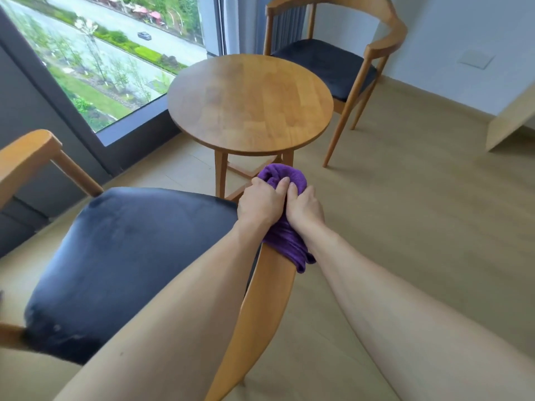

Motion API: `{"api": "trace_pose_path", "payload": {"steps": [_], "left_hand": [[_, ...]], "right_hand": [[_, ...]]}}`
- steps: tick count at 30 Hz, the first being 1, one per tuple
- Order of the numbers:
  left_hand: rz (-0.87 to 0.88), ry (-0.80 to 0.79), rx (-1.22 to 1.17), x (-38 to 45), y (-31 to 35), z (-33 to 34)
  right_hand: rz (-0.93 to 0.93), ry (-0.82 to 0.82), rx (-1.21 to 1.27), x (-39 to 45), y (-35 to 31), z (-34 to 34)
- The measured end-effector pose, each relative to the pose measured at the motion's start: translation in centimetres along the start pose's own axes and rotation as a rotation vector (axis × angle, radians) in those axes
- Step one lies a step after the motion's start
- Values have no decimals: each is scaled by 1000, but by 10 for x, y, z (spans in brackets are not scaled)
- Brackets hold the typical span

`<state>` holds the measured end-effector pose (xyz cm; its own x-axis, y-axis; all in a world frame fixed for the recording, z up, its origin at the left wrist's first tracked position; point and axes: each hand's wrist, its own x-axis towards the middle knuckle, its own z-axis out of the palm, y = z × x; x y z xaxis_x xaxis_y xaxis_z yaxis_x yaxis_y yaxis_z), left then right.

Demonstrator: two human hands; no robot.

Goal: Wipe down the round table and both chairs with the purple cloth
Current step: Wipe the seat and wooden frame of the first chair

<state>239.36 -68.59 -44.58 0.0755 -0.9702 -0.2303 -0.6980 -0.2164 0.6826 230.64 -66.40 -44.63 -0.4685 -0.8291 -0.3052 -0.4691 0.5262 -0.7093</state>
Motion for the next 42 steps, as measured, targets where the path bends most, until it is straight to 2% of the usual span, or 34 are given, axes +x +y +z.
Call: {"api": "trace_pose_path", "payload": {"steps": [9,18,32,37,40,42], "left_hand": [[61,-60,40,-58,-24,-8],[122,-186,39,-118,-61,-26],[314,-415,52,-202,-141,-81],[373,-464,166,-209,-164,-98],[530,-493,377,-215,-177,-113],[556,-491,454,-215,-183,-125]], "right_hand": [[78,110,40,-67,26,6],[167,247,106,-151,46,22],[303,478,262,-288,55,85],[415,532,370,-320,44,110],[527,537,445,-341,34,125],[595,555,503,-356,24,136]]}}
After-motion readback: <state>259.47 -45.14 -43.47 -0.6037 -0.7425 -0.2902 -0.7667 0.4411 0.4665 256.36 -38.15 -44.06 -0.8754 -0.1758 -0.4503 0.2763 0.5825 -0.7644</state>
